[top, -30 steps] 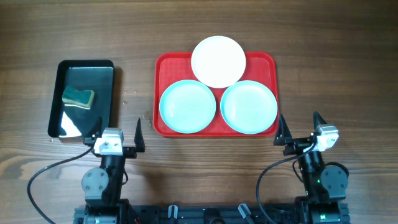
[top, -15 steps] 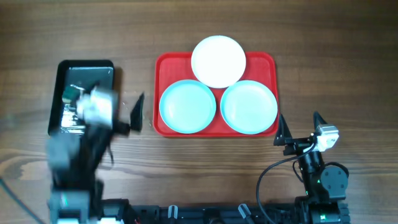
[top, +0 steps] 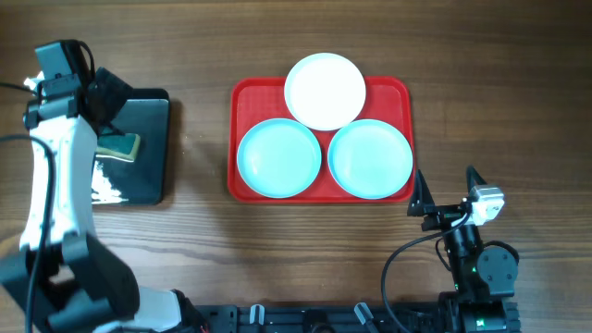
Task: Clean dirty plates on tray and stack at the side
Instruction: 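Reach the left gripper into the black tray and grasp the sponge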
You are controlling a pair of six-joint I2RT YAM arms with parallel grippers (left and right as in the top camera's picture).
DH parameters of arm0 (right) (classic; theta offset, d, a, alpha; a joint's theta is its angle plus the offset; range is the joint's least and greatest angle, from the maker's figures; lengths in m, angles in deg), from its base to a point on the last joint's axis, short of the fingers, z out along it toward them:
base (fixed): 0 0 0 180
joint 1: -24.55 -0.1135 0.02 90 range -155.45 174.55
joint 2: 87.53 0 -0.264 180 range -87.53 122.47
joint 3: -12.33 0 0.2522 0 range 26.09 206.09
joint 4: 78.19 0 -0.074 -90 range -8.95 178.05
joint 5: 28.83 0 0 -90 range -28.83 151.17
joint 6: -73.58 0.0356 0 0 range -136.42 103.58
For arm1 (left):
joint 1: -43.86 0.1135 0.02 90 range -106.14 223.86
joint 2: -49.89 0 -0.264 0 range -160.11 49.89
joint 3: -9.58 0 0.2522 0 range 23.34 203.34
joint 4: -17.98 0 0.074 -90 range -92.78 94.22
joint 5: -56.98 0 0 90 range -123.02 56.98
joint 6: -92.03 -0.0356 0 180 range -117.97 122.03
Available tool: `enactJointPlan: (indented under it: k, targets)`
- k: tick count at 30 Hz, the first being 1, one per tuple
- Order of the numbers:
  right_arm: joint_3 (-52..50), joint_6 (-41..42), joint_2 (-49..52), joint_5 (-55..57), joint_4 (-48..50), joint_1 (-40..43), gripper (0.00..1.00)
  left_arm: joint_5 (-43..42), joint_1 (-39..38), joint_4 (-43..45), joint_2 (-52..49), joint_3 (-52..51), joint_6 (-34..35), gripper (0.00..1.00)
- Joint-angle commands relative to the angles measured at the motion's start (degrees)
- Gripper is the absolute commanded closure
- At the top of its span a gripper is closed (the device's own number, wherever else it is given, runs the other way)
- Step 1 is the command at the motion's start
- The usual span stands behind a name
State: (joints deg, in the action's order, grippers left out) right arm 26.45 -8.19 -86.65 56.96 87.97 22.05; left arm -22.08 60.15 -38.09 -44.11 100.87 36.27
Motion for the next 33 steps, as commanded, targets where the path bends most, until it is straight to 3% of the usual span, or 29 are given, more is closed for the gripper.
enactJointPlan:
  k: [1,6,8,13,14,16,18,19,20,22,25,26,28,29,31,32,33]
  targets:
    - [-0.1,-0.7,-0.3,0.5,0.2,0.3,0.00,3.1,1.9,1.7,-7.3,0.4,3.8,0.00]
    - [-0.1,-0.7,-0.3,0.5,0.2,0.3,0.00,2.4,7.7,7.7,-20.0,0.4,11.7,0.01]
    - [-0.1,-0.7,-0.3,0.5,0.2,0.3,0.00,0.4,7.9,7.9,-22.6,0.4,11.6,0.14]
    - [-0.1,-0.7,-0.3,0.5,0.2,0.3,0.00,-1.6,7.9,9.1,-26.6,0.3,11.6,0.28]
    - [-0.1,-0.7,-0.3,0.5,0.2,0.3,0.00,-2.6,7.9,9.1,-27.3,0.3,11.6,0.44]
    - [-0.1,-0.7,-0.3,0.5,0.2,0.3,0.00,-3.0,7.9,8.6,-27.3,0.4,11.6,0.96]
    - [-0.1,-0.7,-0.3,0.5,0.2,0.3,0.00,-3.0,7.9,8.4,-27.3,0.4,11.6,0.96]
    - [-0.1,-0.7,-0.3,0.5,0.2,0.3,0.01,-3.5,7.9,8.1,-27.3,0.4,11.6,0.75]
    - [-0.1,-0.7,-0.3,0.5,0.2,0.3,0.00,-6.6,7.9,7.6,-27.3,0.4,11.6,0.00]
    - [-0.1,-0.7,-0.3,0.5,0.2,0.3,0.00,-16.2,7.9,5.6,-27.3,0.4,11.6,0.00]
    - [-0.1,-0.7,-0.3,0.5,0.2,0.3,0.00,-24.0,7.8,2.8,-27.3,0.4,11.6,0.00]
    - [-0.1,-0.7,-0.3,0.5,0.2,0.3,0.00,-25.1,7.8,2.6,-27.3,0.4,11.6,0.12]
    - [-0.1,-0.7,-0.3,0.5,0.2,0.3,0.00,-23.6,7.9,2.9,-27.3,0.4,11.6,0.76]
    - [-0.1,-0.7,-0.3,0.5,0.2,0.3,0.00,-21.6,8.0,3.3,-27.3,0.4,11.6,0.96]
    - [-0.1,-0.7,-0.3,0.5,0.2,0.3,0.00,-12.7,8.0,3.6,-27.3,0.4,11.6,0.96]
    - [-0.1,-0.7,-0.3,0.5,0.2,0.3,0.00,-9.4,8.0,3.6,-27.3,0.4,11.6,0.64]
    - [-0.1,-0.7,-0.3,0.5,0.2,0.3,0.00,-6.3,8.0,3.8,-27.3,0.4,11.6,0.00]
